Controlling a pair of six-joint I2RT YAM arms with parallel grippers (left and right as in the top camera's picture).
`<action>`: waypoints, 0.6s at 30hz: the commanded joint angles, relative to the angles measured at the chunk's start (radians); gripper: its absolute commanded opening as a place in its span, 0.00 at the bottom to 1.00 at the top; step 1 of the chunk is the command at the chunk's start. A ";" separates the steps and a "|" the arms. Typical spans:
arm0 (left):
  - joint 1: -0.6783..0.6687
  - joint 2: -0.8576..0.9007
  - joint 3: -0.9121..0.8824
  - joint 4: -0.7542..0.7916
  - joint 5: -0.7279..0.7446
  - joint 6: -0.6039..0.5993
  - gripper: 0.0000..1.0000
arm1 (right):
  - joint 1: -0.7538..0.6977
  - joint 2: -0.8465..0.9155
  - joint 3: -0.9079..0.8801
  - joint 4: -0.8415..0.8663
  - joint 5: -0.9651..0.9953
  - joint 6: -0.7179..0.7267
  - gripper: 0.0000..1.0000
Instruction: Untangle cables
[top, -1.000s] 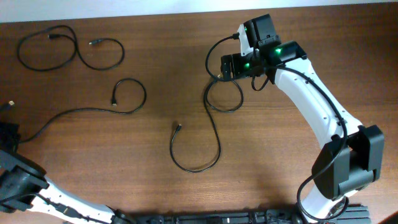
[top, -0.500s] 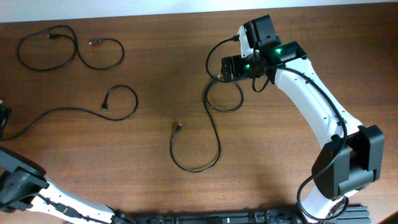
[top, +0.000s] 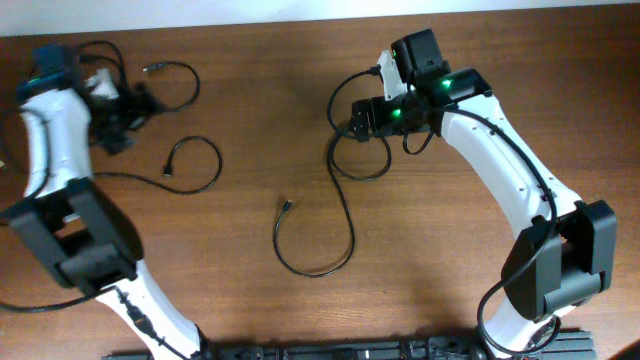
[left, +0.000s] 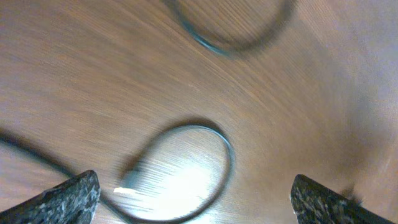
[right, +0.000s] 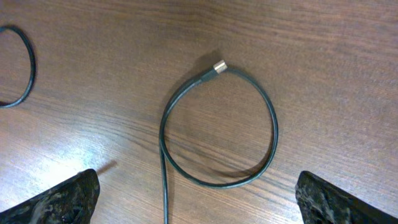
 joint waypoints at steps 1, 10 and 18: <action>-0.157 0.006 -0.014 -0.084 0.011 0.146 0.99 | -0.007 0.009 -0.011 0.020 -0.011 0.005 0.98; -0.656 0.009 -0.029 -0.076 0.007 0.223 0.99 | -0.334 0.009 -0.011 -0.029 0.063 0.050 0.98; -0.915 0.121 -0.029 -0.008 -0.186 -0.099 0.95 | -0.449 0.009 -0.011 -0.086 0.064 0.050 0.98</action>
